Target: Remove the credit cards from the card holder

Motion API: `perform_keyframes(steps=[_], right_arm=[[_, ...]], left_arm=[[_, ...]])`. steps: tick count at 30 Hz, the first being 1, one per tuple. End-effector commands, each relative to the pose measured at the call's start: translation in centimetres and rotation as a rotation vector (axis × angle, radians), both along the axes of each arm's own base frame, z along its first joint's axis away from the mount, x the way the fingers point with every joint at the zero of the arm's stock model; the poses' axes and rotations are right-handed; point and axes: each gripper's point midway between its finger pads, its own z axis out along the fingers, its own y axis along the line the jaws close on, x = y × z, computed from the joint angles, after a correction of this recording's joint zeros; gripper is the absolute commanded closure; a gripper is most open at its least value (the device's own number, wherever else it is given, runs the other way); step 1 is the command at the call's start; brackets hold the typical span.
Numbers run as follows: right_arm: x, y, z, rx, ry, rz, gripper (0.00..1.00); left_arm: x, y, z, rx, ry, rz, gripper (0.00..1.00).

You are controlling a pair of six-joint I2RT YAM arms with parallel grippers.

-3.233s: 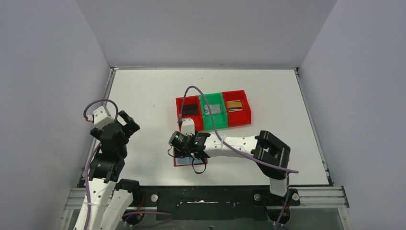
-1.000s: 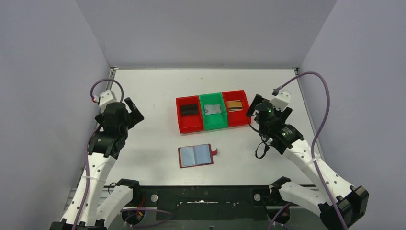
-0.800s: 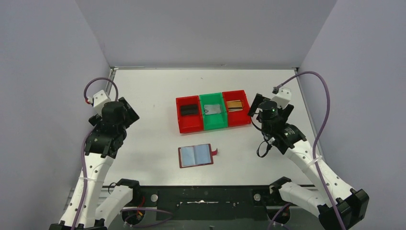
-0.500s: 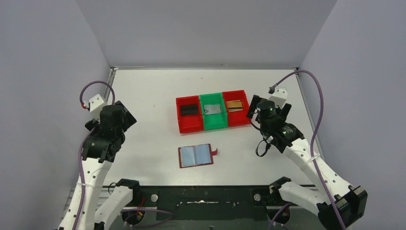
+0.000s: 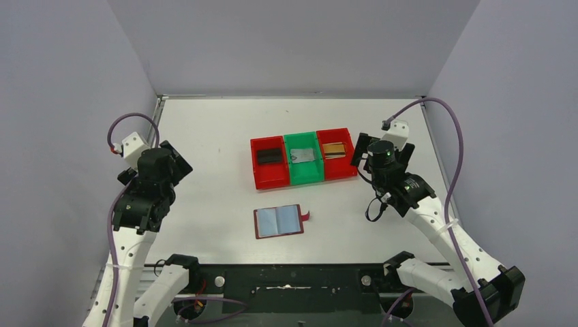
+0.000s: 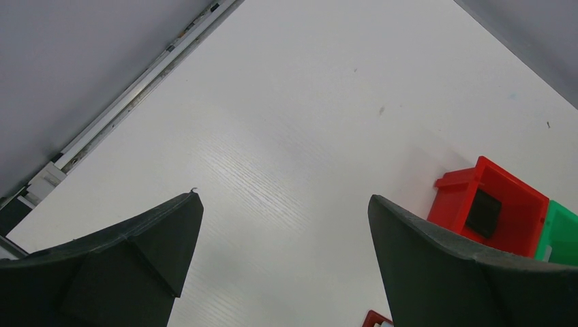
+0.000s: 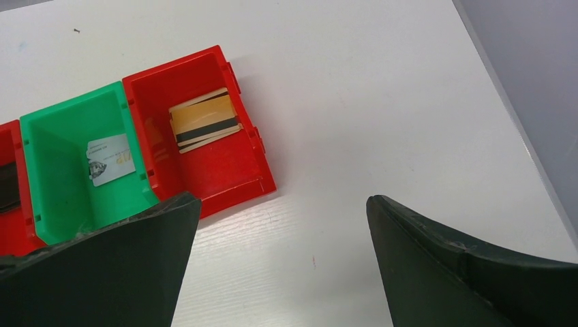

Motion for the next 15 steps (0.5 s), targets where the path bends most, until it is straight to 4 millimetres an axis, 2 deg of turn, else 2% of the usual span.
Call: perform_keyframes(steps=[1,15], right_arm=[[0.60,0.06,2.33,0.004,-0.044,0.006,0.02],[0.43,-0.06,1.73,-0.006,-0.027,0.007,0.02]], left_arm=[[0.59,-0.34,2.26,-0.020,-0.065,-0.014,0.05],[0.78,-0.37,2.75,0.011,-0.068,-0.045,0.05]])
